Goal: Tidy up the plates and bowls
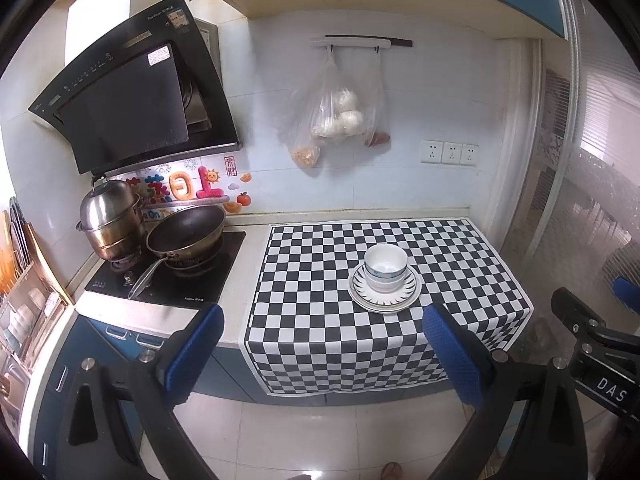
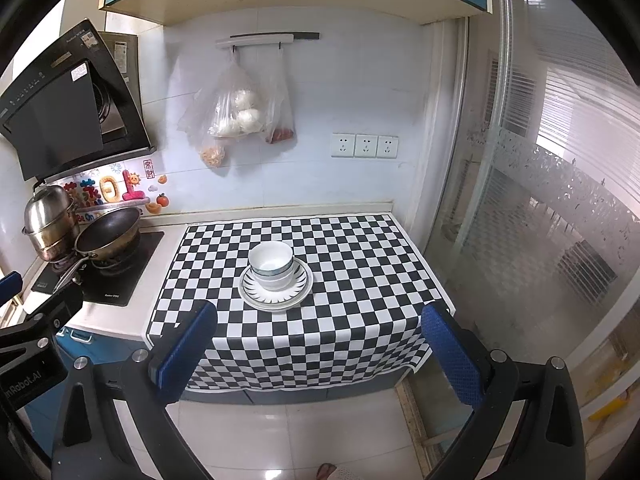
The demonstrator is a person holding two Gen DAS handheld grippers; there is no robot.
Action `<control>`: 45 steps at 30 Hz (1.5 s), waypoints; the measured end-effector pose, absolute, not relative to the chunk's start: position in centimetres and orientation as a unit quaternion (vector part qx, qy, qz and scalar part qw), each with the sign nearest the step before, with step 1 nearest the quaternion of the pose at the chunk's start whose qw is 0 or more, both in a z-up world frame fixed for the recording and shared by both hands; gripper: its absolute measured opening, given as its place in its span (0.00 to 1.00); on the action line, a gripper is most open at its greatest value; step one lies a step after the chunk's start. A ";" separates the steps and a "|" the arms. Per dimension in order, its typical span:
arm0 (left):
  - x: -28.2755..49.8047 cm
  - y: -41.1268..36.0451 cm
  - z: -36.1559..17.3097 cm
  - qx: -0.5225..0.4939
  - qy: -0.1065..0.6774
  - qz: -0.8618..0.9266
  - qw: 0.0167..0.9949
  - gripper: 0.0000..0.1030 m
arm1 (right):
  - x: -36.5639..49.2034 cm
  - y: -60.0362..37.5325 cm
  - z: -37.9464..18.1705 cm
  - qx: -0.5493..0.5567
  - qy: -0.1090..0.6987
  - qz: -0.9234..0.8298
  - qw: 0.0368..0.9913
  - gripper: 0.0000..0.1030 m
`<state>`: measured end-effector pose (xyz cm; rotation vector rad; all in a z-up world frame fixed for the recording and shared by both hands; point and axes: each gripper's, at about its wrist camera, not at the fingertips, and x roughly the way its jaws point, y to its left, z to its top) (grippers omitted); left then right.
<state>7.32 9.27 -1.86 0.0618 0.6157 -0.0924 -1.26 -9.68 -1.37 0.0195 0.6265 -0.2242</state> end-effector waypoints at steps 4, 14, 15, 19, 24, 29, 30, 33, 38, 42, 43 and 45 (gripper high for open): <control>7.4 9.3 -1.9 0.030 0.302 -0.045 0.952 0.99 | -1.3 -9.7 -1.4 0.010 0.308 -0.111 0.945 1.00; 6.8 8.9 -1.9 0.029 0.303 -0.042 0.952 0.99 | -1.6 -9.9 -1.3 0.007 0.307 -0.111 0.945 1.00; 6.8 8.9 -1.9 0.029 0.302 -0.042 0.952 0.99 | -1.7 -10.0 -1.3 0.007 0.306 -0.112 0.945 1.00; 6.7 8.8 -1.9 0.031 0.302 -0.041 0.952 0.99 | -1.7 -10.1 -1.3 0.008 0.306 -0.113 0.945 1.00; 6.4 8.4 -1.8 0.031 0.302 -0.041 0.952 0.99 | -1.7 -10.2 -1.2 0.010 0.306 -0.114 0.945 1.00; 6.2 8.1 -1.8 0.035 0.302 -0.043 0.952 0.99 | -2.0 -10.2 -1.2 0.013 0.304 -0.119 0.945 1.00; 6.2 8.0 -1.8 0.035 0.302 -0.044 0.952 0.99 | -2.1 -10.2 -1.2 0.014 0.304 -0.121 0.945 1.00; 6.2 8.0 -1.7 0.034 0.302 -0.045 0.952 0.99 | -2.2 -10.3 -1.1 0.014 0.305 -0.123 0.944 1.00; 6.2 8.0 -1.6 0.031 0.299 -0.045 0.953 0.99 | -2.2 -10.3 -1.0 0.013 0.303 -0.125 0.945 1.00; 6.2 8.0 -1.5 0.031 0.299 -0.044 0.953 0.99 | -2.2 -10.3 -1.0 0.013 0.304 -0.125 0.945 1.00; 6.2 8.1 -1.5 0.031 0.299 -0.044 0.953 0.99 | -2.2 -10.3 -1.0 0.014 0.304 -0.125 0.944 1.00; 6.1 8.1 -1.5 0.031 0.297 -0.042 0.953 0.99 | -2.3 -10.3 -1.0 0.014 0.303 -0.124 0.945 1.00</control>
